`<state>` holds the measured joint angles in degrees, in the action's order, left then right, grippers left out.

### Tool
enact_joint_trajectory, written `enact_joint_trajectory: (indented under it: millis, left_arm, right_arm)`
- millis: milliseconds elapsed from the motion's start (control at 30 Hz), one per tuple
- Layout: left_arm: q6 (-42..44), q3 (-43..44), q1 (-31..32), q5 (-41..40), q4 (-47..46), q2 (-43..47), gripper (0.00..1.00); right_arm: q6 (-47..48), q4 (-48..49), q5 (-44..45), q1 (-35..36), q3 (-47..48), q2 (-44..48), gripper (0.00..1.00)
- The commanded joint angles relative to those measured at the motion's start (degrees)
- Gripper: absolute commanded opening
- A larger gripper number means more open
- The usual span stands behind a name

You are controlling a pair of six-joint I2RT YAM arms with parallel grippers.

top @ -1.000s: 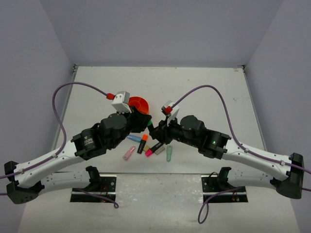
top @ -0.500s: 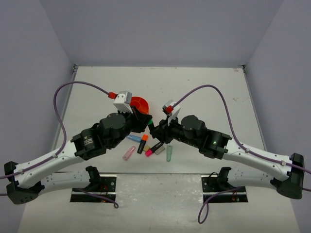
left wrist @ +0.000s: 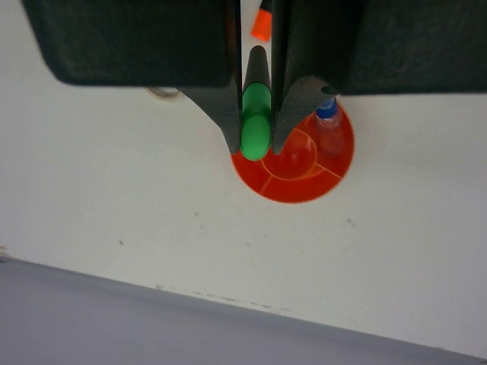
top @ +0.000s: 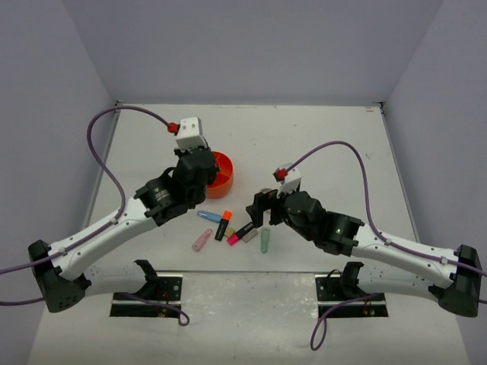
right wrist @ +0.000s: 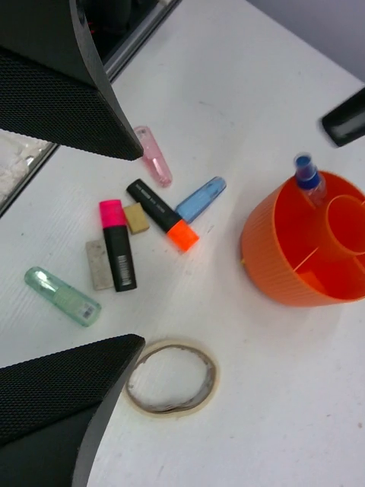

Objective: Sort the stationery into containers
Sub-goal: Place the pen in the storage box.

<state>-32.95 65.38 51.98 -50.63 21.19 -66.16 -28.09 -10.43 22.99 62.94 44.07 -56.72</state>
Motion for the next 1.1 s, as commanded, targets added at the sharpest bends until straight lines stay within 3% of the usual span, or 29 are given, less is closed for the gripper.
enact_joint_trajectory:
  millis: [0,167,333,767,833,900,1067]
  left_arm:
    - [10.09,-2.09,-7.07,-3.08,-16.43,-4.41,0.0]
    - [15.1,-5.15,-11.42,2.39,-30.37,-8.61,0.0]
    - [13.54,-5.59,-14.38,5.1,-32.11,-12.63,0.0]
    - [5.75,-13.8,-14.72,9.17,-35.07,-15.55,0.0]
    - [5.35,-14.22,-14.72,9.5,-34.27,-15.05,0.09]
    - [5.34,-13.72,-14.72,9.77,-32.75,-14.64,0.3]
    - [4.31,-11.97,-14.69,10.7,-26.98,-11.08,0.57]
  right_arm:
    - [-4.61,-0.71,2.87,0.08,-2.12,2.01,0.99]
    - [-6.07,-1.08,0.49,0.08,-5.27,3.18,0.99]
    - [-6.64,-1.96,-0.14,0.08,-6.83,4.49,0.99]
    - [-6.67,-1.01,-1.24,0.03,-8.52,4.54,0.99]
    - [-6.8,-0.73,-1.56,0.08,-8.47,4.15,0.99]
    - [-6.97,-0.53,-2.5,0.08,-8.3,3.42,0.99]
    - [-10.74,0.71,-6.71,0.08,-8.06,0.58,0.99]
